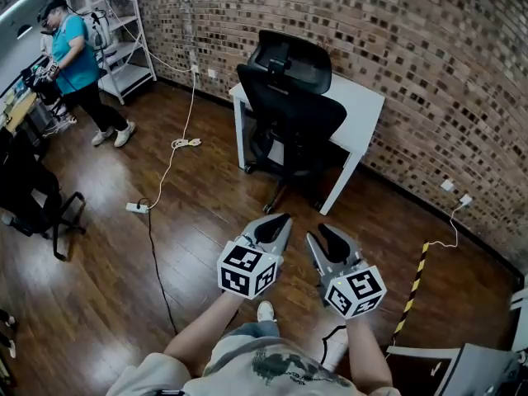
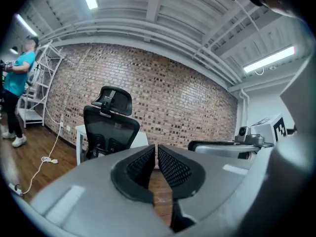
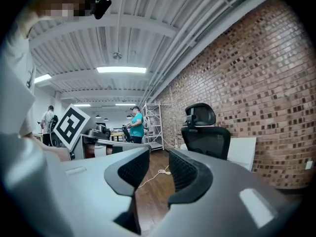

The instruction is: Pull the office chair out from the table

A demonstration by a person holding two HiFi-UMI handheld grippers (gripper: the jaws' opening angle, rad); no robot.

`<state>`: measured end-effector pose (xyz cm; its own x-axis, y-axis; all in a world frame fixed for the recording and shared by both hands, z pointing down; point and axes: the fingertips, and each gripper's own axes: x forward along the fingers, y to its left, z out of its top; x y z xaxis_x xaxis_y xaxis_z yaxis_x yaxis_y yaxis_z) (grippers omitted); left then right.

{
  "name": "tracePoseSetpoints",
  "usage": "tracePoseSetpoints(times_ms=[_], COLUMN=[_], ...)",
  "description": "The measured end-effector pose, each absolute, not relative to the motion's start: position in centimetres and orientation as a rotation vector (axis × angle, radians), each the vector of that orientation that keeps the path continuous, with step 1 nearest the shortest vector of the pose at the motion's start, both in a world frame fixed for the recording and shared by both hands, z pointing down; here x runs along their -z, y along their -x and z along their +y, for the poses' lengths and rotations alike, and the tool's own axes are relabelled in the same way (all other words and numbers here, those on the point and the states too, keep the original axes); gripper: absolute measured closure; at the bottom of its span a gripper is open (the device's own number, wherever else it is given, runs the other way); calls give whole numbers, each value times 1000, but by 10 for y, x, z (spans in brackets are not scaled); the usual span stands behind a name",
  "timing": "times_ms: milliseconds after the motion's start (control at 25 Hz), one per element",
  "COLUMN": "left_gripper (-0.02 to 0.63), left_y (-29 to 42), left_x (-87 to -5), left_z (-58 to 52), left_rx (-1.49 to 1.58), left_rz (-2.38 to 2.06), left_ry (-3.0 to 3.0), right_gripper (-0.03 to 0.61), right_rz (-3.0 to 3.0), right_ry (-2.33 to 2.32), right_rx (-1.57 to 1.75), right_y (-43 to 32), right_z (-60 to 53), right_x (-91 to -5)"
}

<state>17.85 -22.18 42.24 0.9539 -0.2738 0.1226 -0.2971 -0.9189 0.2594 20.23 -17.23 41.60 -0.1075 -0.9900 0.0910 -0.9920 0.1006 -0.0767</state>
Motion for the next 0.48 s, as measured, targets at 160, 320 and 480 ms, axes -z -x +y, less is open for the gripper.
tracePoseSetpoints(times_ms=[160, 320, 480], left_gripper=[598, 598, 598], left_y=[-213, -240, -257], left_x=[-411, -405, -404], left_z=[-254, -282, -308], left_rx=[-77, -38, -39], left_rz=[-401, -386, -375], left_ry=[-2829, -2823, -2825], right_gripper=[459, 436, 420], right_rz=[-2286, -2265, -2236], right_ry=[-2080, -2038, -2020], right_rx=[-165, -131, -99], right_y=[-243, -272, -297], right_z=[-208, -244, -273], right_x=[-405, -397, -394])
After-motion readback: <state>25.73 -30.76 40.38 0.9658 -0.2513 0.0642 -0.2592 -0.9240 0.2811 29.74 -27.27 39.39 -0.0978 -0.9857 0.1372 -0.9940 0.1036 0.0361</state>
